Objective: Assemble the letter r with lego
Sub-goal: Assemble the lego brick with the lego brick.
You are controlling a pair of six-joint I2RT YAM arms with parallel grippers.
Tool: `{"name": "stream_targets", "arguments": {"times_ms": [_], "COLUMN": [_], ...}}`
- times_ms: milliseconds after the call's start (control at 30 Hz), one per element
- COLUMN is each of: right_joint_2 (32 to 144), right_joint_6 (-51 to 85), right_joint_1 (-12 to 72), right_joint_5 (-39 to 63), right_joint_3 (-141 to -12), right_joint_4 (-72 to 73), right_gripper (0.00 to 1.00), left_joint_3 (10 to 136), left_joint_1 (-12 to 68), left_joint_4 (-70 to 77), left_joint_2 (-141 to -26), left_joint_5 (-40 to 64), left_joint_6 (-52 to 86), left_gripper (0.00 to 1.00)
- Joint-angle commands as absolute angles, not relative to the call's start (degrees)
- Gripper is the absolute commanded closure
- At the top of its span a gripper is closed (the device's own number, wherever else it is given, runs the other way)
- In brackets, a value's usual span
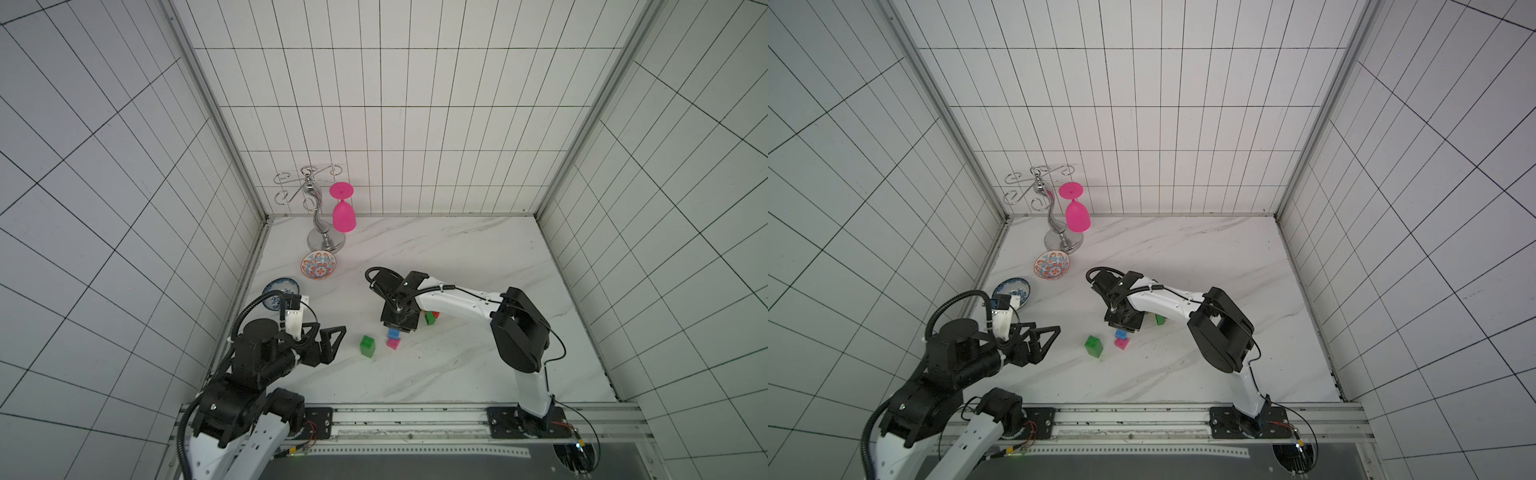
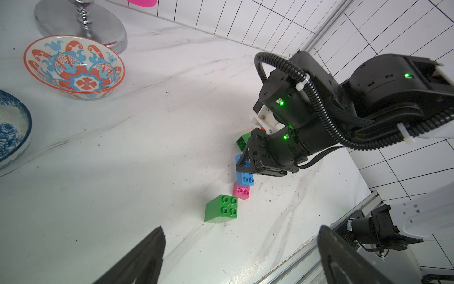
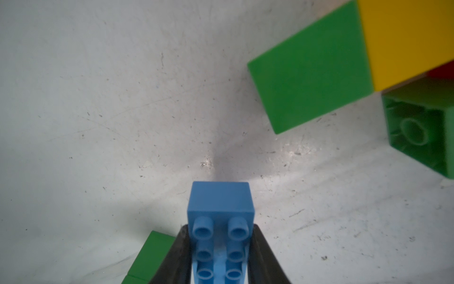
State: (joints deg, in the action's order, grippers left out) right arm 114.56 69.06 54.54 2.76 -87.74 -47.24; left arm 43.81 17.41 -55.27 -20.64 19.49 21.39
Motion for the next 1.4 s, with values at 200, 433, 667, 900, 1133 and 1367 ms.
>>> {"name": "stream_targets", "arguments": {"times_ms": [200, 433, 667, 900, 1133, 1367], "right_joint_2": [114.04, 114.70, 114.87, 112.90, 112.32, 113.71], "right_joint_6": [73.05, 72.23, 73.71, 75.22, 75.42, 71.99], "right_joint_1": [54.90, 55.01, 55.44, 55.52, 55.61, 55.76], "right_joint_5": [-0.71, -2.01, -2.03, -1.76, -0.82, -0.49], "right_joint_3": [-85.46, -87.19, -86.75, -84.78, -84.59, -88.91], "right_joint_4": [-51.16, -54.10, -53.84, -50.22, -48.14, -51.11], "right_gripper": [1.00, 1.00, 1.00, 1.00, 1.00, 1.00], "left_joint_3": [44.21, 44.14, 44.13, 44.18, 44.17, 44.23], "left_joint_1": [17.23, 17.23, 17.23, 17.17, 17.23, 17.21], "left_joint_4": [-54.28, -54.23, -54.16, -54.09, -54.05, -54.02], "left_joint_2": [-19.86, -19.77, -19.78, -19.72, -19.51, -19.51], "left_joint_5": [19.02, 19.15, 19.24, 19.36, 19.40, 19.36], "left_joint_6": [20.92, 20.92, 20.92, 20.78, 20.82, 20.81], "left_gripper": [0.03, 0.03, 0.03, 0.03, 0.03, 0.03]}}
